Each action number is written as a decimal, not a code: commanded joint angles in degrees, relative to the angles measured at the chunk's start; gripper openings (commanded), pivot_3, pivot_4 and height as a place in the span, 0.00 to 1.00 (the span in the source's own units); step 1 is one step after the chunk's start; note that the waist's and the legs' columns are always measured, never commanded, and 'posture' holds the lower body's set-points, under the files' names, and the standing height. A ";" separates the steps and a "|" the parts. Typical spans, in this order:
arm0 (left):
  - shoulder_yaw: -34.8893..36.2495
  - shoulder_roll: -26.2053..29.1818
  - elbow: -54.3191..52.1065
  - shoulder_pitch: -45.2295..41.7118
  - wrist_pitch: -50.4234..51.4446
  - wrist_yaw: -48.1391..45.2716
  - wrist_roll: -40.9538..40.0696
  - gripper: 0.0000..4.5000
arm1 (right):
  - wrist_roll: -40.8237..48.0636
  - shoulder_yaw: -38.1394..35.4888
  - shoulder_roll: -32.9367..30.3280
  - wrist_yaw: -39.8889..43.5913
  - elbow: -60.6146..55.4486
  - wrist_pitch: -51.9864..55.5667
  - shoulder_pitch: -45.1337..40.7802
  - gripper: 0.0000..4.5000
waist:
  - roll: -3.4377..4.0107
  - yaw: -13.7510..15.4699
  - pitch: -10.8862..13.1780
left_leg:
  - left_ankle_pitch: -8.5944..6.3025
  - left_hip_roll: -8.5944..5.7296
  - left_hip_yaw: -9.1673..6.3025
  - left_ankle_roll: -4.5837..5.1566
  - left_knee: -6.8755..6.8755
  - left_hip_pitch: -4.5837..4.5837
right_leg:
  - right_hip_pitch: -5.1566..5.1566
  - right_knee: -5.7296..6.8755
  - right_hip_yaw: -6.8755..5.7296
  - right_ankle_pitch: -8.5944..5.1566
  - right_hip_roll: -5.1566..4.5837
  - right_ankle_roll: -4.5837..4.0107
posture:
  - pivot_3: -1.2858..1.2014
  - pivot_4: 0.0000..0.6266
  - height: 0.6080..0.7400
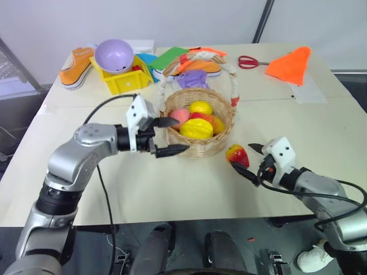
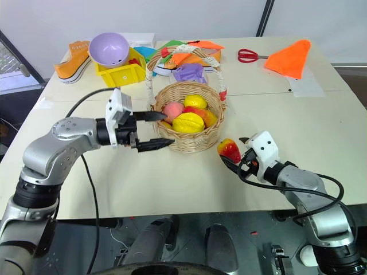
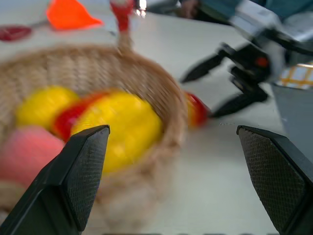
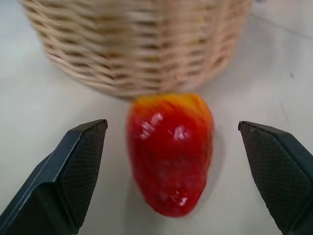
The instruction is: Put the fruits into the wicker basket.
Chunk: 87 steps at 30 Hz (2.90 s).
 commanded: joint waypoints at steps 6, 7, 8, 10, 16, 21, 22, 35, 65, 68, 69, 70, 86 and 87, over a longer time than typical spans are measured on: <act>0.80 1.22 -6.87 3.06 -0.48 -0.02 -0.84 1.00 | -0.52 0.81 4.41 1.15 5.40 -2.01 -3.02 0.94 | 0.01 0.02 0.00 | -0.01 -0.01 -0.02 0.00 -0.02 0.04 | 0.00 -0.01 0.01 0.00 0.01 0.00 | 0.52 0.24 1.00; 0.89 1.18 -7.01 3.31 -0.87 0.18 -0.55 1.00 | -0.41 0.43 4.46 1.12 5.29 -1.93 -3.23 0.88 | 0.01 0.02 0.00 | -0.01 0.00 -0.02 0.00 -0.03 0.04 | 0.00 -0.01 0.01 0.00 0.01 0.00 | 0.52 0.24 1.00; 1.01 1.10 -7.03 3.44 -0.95 0.35 -0.52 1.00 | -0.48 0.15 4.29 1.12 5.07 -1.86 -3.36 0.81 | 0.01 0.02 0.00 | -0.01 0.00 -0.02 0.00 -0.03 0.04 | 0.00 -0.01 0.00 0.00 0.01 0.00 | 0.52 0.24 1.00; 1.43 1.10 -7.14 3.89 -1.49 0.52 -0.42 1.00 | -1.08 -0.02 2.82 2.17 3.40 -2.56 -2.84 0.60 | 0.01 0.01 0.00 | -0.01 -0.01 -0.01 0.00 -0.02 0.04 | 0.00 -0.01 0.01 0.00 0.01 0.01 | 0.52 0.24 1.00; 6.44 2.28 -4.13 7.13 -6.53 0.15 0.33 1.00 | 10.00 -4.83 -3.71 11.27 -10.57 0.88 -2.18 0.60 | 0.07 -0.09 0.02 | -0.01 0.01 0.00 0.00 -0.07 0.02 | 0.02 0.00 0.01 0.01 0.00 0.02 | 0.52 0.24 1.00; 12.69 -1.52 1.14 10.17 -12.34 2.13 -0.90 1.00 | 12.64 -0.51 -3.28 8.06 -13.67 5.48 -13.78 0.60 | 0.08 -0.56 0.00 | -0.02 0.13 -0.01 -0.01 -0.07 0.11 | 0.01 -0.01 -0.02 -0.04 0.04 -0.19 | 0.52 0.24 1.00; 13.35 -2.59 1.33 10.80 -12.89 2.74 -1.30 1.00 | 8.95 2.63 -1.60 5.81 -11.14 4.81 -17.68 0.60 | 0.04 -0.45 0.01 | -0.02 0.12 -0.01 -0.01 -0.05 0.12 | 0.01 -0.03 -0.02 -0.05 0.02 -0.21 | 0.52 0.24 1.00; 13.69 -5.16 -3.68 14.43 -13.57 7.18 -1.66 1.00 | -3.52 11.40 9.92 -1.72 3.51 2.25 -33.77 0.99 | -0.04 0.00 -0.02 | 0.01 -0.04 -0.04 -0.03 -0.07 0.04 | -0.04 -0.07 0.00 0.07 0.03 -0.02 | 0.52 0.24 1.00; 8.30 -7.89 -6.74 12.40 -11.88 8.69 -2.95 1.00 | 0.94 -5.52 8.95 -6.57 7.80 2.03 -31.74 0.01 | 0.00 -1.16 -0.01 | 0.04 0.00 -0.03 -0.05 -0.12 0.06 | -0.02 0.03 0.01 0.09 0.06 -0.06 | 0.52 0.24 1.00; 7.32 -8.44 -6.28 12.18 -12.32 8.87 -2.37 1.00 | -0.17 -12.24 6.98 -10.05 9.27 0.17 -30.58 0.01 | 0.01 -0.94 -0.01 | 0.04 -0.02 -0.03 -0.05 -0.11 0.05 | -0.02 0.03 0.01 0.09 0.05 -0.06 | 0.52 0.24 1.00; 7.08 -8.67 -6.07 12.05 -12.43 8.83 -2.25 1.00 | -1.17 -14.17 6.06 -11.14 10.22 -0.64 -30.00 0.01 | 0.01 -0.71 -0.01 | 0.04 -0.04 -0.03 -0.05 -0.11 0.05 | -0.02 0.03 0.01 0.09 0.04 -0.06 | 0.52 0.24 1.00; 6.77 -8.95 -5.72 11.85 -12.59 8.80 -2.04 1.00 | -2.39 -16.28 4.83 -12.47 11.76 -1.55 -29.37 0.01 | 0.01 -0.57 -0.01 | 0.04 -0.05 -0.03 -0.05 -0.11 0.06 | -0.02 0.02 0.01 0.09 0.04 -0.06 | 0.52 0.24 1.00; 5.52 -10.86 -0.96 10.20 -14.79 9.00 0.79 1.00 | -6.87 -26.65 -1.33 -16.59 30.70 -15.54 -24.81 0.74 | 0.13 -1.41 -0.01 | 0.08 0.03 0.12 -0.05 -0.10 0.12 | 0.11 0.26 0.07 0.08 0.08 -0.06 | 0.52 0.24 1.00; 5.92 -10.58 -0.55 10.61 -15.14 9.21 1.35 1.00 | -6.71 -27.12 -1.21 -16.03 28.13 -15.49 -22.45 0.74 | 0.13 -1.33 -0.02 | 0.08 0.03 0.12 -0.05 -0.08 0.12 | 0.11 0.26 0.07 0.08 0.07 -0.06 | 0.52 0.24 1.00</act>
